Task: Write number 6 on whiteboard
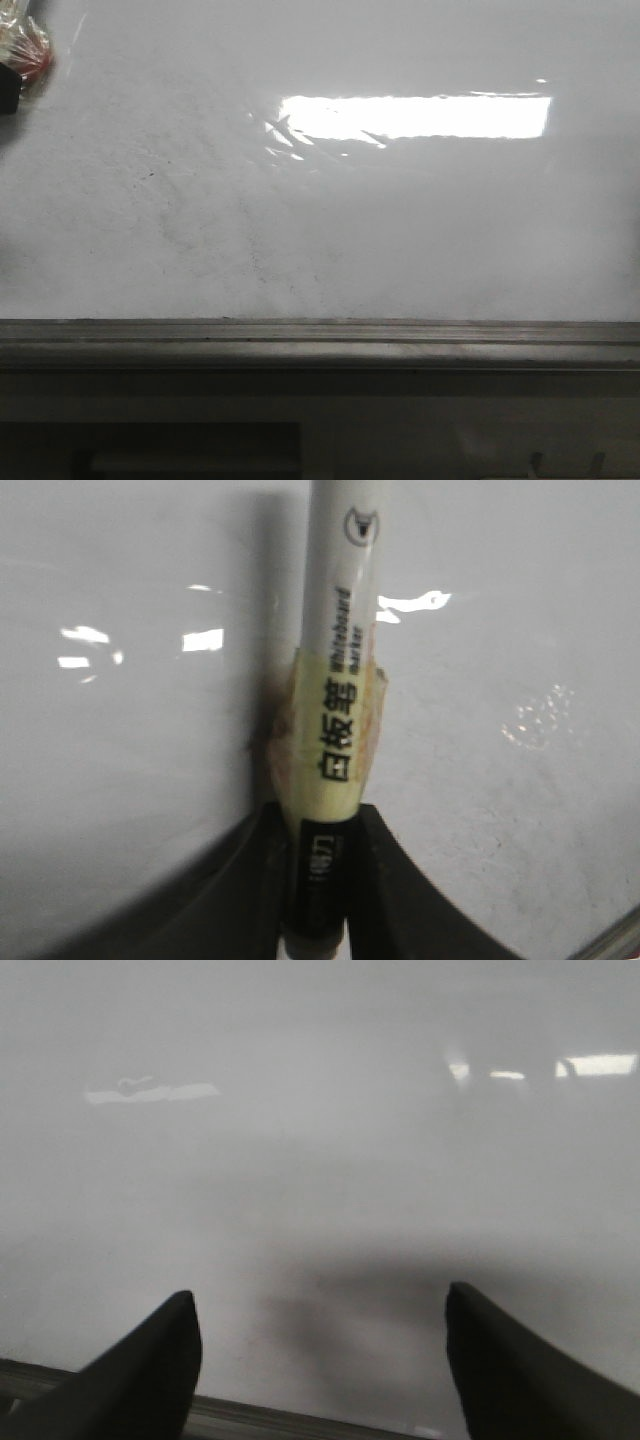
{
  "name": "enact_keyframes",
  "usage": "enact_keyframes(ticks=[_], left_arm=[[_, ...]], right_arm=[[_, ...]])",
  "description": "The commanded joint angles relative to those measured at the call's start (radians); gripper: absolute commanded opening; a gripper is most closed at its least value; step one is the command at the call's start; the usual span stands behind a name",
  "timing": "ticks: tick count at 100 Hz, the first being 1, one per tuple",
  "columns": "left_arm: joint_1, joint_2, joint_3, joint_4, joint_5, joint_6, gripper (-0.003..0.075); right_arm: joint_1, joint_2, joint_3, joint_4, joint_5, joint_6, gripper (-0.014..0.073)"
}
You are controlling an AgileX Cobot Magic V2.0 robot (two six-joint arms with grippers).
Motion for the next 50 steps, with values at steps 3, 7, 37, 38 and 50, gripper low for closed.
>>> enact_keyframes(ticks=[3, 7, 37, 38, 50], left_arm=[[-0.011, -0.025, -0.069, 0.031, 0.119, 0.036, -0.002], [-0.02, -0.025, -0.084, 0.068, 0.152, 0.036, -0.002], [-0.259, -0.014, -0.134, 0.241, 0.157, 0.027, -0.002], [-0.266, -0.012, -0.134, 0.244, 0.154, 0.024, -0.002], [-0.383, 0.014, -0.134, 0.264, 0.085, 0.004, -0.002]], right_arm=[[-0.005, 0.023, -0.066, 0.056, 0.023, -0.079, 0.0467], [-0.005, 0.038, -0.089, 0.104, 0.07, -0.14, 0.0467], [-0.005, 0.257, -0.285, 0.596, 0.451, -0.568, 0.0468], [-0.005, 0.268, -0.29, 0.601, 0.457, -0.568, 0.0468], [0.02, 0.364, -0.372, 0.612, 0.529, -0.573, 0.0468]])
